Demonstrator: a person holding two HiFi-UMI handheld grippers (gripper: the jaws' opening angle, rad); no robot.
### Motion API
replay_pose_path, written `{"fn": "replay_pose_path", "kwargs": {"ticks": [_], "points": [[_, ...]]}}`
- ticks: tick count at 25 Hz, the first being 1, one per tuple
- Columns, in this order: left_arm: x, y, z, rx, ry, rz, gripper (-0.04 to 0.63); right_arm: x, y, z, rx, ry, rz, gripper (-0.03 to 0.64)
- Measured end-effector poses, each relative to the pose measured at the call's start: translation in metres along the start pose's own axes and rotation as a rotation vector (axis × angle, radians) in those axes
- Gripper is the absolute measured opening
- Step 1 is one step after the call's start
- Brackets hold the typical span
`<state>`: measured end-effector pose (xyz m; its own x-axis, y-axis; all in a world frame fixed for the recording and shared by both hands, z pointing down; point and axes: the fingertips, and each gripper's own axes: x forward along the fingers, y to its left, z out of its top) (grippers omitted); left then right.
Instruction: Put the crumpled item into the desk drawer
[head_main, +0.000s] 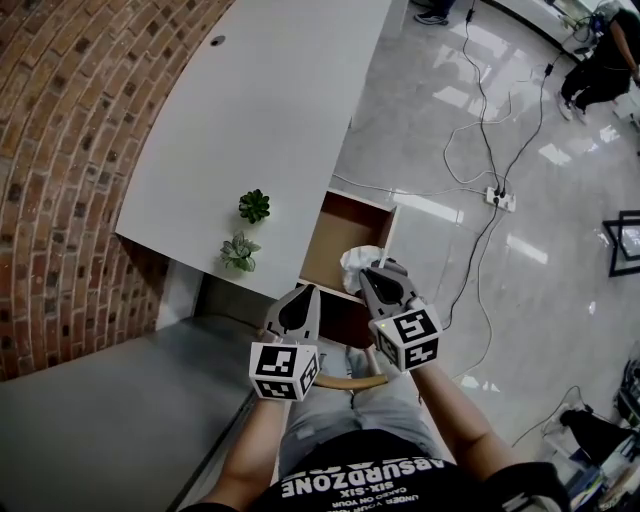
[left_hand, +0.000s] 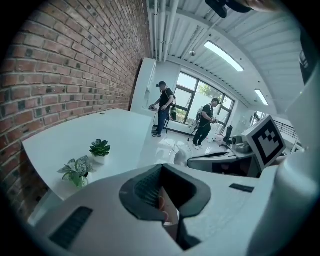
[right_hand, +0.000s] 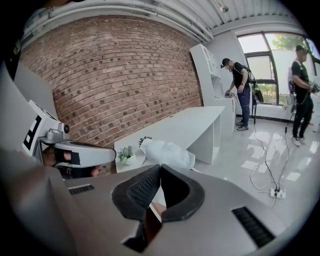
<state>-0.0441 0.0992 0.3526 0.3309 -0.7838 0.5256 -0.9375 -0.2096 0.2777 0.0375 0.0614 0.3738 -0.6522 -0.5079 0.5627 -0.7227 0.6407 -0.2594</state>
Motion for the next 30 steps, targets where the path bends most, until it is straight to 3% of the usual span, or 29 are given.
{"fn": "replay_pose_path", "kwargs": {"ticks": [30], "points": [[0.049, 0.018, -0.021, 0.035, 0.073, -0.058, 0.006, 0.043, -0.020, -0.035, 0.065, 0.065, -0.027, 0.000]]}}
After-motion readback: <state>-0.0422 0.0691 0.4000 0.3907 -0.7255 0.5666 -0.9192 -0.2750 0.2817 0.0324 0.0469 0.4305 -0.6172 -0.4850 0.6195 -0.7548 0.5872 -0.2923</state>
